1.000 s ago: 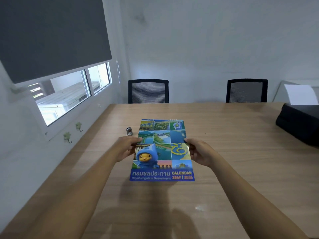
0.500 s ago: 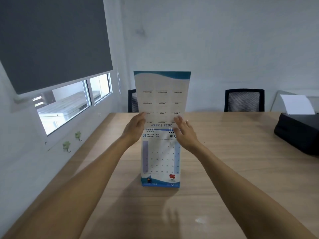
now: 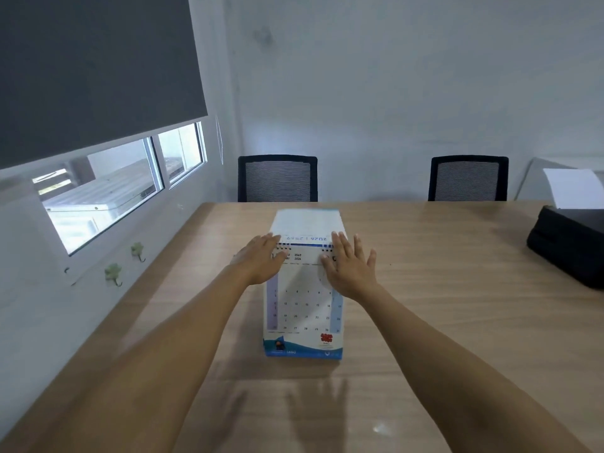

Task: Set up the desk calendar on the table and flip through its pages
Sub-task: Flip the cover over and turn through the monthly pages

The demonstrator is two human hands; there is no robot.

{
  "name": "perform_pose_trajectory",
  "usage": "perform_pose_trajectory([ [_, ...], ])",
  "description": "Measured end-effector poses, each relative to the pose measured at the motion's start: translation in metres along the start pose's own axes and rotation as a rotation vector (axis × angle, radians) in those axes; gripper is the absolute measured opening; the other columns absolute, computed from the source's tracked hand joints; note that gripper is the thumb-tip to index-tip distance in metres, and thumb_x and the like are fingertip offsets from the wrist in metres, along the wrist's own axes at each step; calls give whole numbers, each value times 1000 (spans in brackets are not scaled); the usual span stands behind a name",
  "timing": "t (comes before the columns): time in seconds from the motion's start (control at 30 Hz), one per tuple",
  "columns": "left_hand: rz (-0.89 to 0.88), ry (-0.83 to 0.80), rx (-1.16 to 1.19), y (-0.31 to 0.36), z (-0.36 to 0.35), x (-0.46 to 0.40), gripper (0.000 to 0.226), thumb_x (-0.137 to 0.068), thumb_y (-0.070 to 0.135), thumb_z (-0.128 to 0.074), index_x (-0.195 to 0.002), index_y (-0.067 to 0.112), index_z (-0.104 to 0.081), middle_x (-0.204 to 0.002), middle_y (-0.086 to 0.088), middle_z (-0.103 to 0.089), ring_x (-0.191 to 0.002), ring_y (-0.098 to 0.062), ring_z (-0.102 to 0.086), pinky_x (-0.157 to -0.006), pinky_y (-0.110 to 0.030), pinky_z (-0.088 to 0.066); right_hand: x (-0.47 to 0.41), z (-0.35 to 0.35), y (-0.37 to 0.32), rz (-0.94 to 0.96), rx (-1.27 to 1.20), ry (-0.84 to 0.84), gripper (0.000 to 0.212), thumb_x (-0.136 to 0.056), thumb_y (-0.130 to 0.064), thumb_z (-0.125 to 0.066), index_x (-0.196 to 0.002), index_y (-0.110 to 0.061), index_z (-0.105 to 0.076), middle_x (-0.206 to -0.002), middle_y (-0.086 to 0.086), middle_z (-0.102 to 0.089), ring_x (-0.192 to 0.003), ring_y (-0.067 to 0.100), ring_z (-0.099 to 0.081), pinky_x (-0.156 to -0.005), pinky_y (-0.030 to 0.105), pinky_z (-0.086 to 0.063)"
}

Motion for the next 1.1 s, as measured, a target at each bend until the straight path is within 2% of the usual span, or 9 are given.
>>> perform_pose_trajectory([
  [0.13,-4,54,117,-4,-7,-1,70,-97,53,-30,-154,20,-7,-163,1,-3,-151,-19,-4,-122,-45,-13,2,-6,-1,19,-68,54,69,-98,-51,-18,-150,-21,17,-160,-1,20,-147,20,17,-117,50,8],
  [0.23,103,224,357,-11,-11,18,80,-94,60,-31,-154,19,1,-163,-1,-1,-150,-20,-7,-120,-47,-17,19,-11,12,-90,-436,163,78,-98,-43,-33,-149,-15,18,-159,3,23,-147,19,17,-120,44,3],
  [0.37,261,302,701,-39,-60,45,87,-78,84,-24,-146,30,-22,-152,-1,-37,-138,-25,-40,-105,-56,-40,45,-50,18,-239,-915,52,78,-98,-28,-38,-149,-17,19,-158,-3,24,-147,16,17,-122,41,0],
  [0.43,252,269,740,-44,-89,41,83,-77,86,-24,-144,36,-26,-146,4,-45,-131,-21,-48,-99,-55,-46,48,-70,18,-292,-1022,-38,81,-89,-42,-42,-150,-32,11,-161,-6,11,-149,22,1,-119,54,-17],
  [0.57,271,227,776,-46,-109,34,84,-73,90,-22,-144,43,-23,-148,5,-42,-131,-24,-48,-97,-54,-48,32,-111,41,-309,-1067,-98,80,-71,-58,-43,-141,-44,-7,-159,0,-11,-144,34,-23,-106,63,-36],
  [0.77,350,335,678,-27,-60,66,58,-95,54,-29,-135,15,-45,-133,3,-49,-122,-18,-49,-97,-38,-43,62,-59,16,-295,-974,-8,67,-92,-31,-35,-152,-19,-8,-161,-5,-4,-149,22,-6,-120,50,-17],
  [0.9,402,283,725,-36,-58,74,42,-98,40,-34,-122,13,-54,-109,-6,-61,-106,-25,-57,-90,-39,-45,63,-57,31,-347,-974,80,32,-87,-33,-35,-114,-19,-46,-131,8,-48,-116,28,-52,-97,52,-49],
  [1.0,418,224,726,-44,-67,83,50,-98,42,-24,-86,9,-59,-93,-14,-66,-90,-30,-61,-82,-43,-48,81,-53,32,-382,-1010,67,20,-98,-24,-31,-101,-16,-49,-104,5,-59,-92,21,-58,-77,36,-52],
  [1.1,430,142,789,-56,-94,97,53,-98,46,-22,-79,21,-65,-94,-6,-71,-91,-25,-65,-86,-42,-51,98,-71,41,-471,-1049,-18,30,-102,-26,-25,-107,-14,-52,-95,1,-59,-78,12,-55,-67,29,-48],
])
Point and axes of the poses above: each hand's wrist, its own x-axis away from the middle knuckle, its own z-axis out of the back of the hand, y = z × x, the point moved 10 cm from there along -x, towards the middle knuckle
